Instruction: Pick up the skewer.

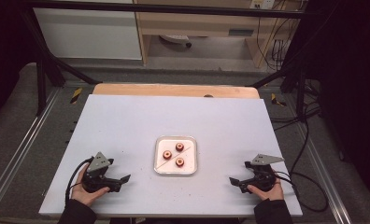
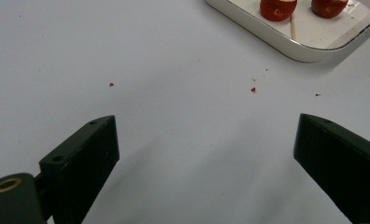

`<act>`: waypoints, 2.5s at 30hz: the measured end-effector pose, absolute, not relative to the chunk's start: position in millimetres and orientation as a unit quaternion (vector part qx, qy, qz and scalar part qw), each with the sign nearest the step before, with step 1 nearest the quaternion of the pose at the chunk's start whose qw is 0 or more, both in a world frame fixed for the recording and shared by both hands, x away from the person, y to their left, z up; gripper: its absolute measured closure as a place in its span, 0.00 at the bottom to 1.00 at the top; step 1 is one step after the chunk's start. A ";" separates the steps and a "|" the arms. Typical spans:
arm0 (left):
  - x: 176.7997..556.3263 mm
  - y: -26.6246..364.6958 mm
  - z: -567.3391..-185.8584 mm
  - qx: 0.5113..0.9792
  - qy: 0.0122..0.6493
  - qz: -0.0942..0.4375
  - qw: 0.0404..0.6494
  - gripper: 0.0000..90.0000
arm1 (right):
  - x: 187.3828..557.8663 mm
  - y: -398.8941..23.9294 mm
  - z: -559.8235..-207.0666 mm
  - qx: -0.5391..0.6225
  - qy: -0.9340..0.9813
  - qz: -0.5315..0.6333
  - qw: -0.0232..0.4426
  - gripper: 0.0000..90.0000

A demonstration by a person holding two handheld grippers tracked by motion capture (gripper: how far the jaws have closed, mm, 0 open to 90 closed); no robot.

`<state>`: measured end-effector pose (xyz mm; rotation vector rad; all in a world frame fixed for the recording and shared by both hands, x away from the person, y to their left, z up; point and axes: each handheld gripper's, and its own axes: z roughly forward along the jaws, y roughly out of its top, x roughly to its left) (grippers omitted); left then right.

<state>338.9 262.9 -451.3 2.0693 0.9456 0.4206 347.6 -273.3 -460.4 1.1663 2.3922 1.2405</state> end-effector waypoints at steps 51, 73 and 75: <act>358.0 173.9 -414.1 0.853 0.336 0.165 0.365 0.13 | 347.4 -273.3 -459.4 0.395 0.811 0.419 0.106 0.02; 389.2 121.1 -430.4 0.873 0.343 0.120 0.325 0.67 | 347.5 -272.6 -459.9 0.393 0.812 0.418 0.104 0.02; 390.1 119.7 -432.1 0.873 0.341 0.123 0.326 0.74 | 347.8 -272.3 -460.4 0.393 0.813 0.417 0.105 0.02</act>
